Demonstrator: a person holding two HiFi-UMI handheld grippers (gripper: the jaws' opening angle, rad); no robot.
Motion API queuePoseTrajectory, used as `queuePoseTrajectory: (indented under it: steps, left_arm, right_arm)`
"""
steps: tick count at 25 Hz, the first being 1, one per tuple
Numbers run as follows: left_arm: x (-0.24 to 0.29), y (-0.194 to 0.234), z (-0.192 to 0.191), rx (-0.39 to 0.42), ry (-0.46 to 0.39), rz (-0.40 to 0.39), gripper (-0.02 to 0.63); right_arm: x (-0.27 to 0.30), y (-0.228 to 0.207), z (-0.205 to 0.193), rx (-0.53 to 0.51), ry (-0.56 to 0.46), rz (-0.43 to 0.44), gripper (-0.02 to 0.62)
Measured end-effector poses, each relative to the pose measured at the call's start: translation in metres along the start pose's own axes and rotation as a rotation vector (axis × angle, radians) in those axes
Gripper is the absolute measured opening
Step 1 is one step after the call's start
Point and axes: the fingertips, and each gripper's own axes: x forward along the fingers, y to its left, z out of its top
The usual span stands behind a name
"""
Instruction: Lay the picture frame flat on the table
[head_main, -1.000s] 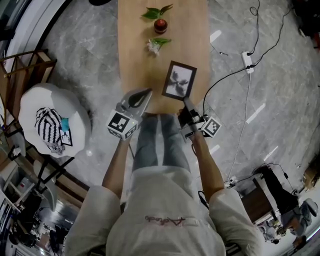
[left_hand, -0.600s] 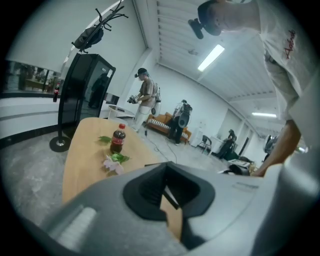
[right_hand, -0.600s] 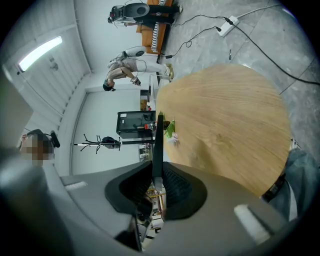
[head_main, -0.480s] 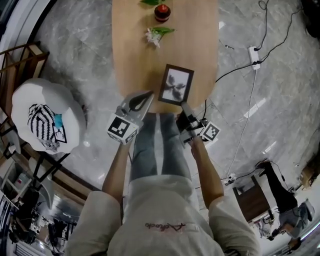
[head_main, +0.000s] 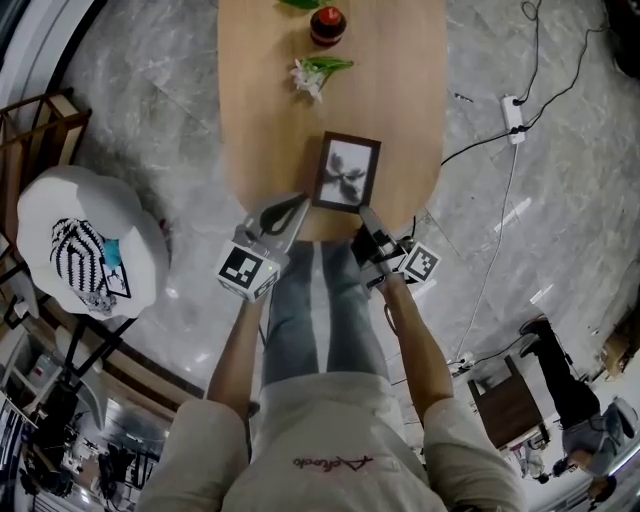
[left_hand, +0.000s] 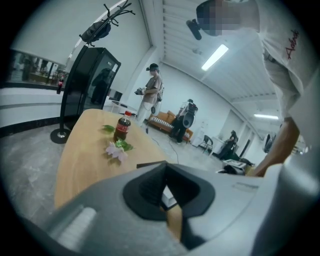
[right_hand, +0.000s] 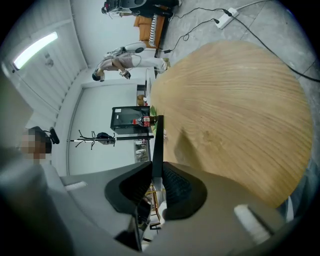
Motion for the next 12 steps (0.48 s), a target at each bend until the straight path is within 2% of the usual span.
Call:
queuePoseTrajectory:
  steps: [12]
  left_arm:
    - [-0.002, 0.008, -0.005, -0.020, 0.004, 0.019, -0.002]
  right_arm:
    - [0.050, -0.021, 0.011, -0.025, 0.057, -0.010, 0.074]
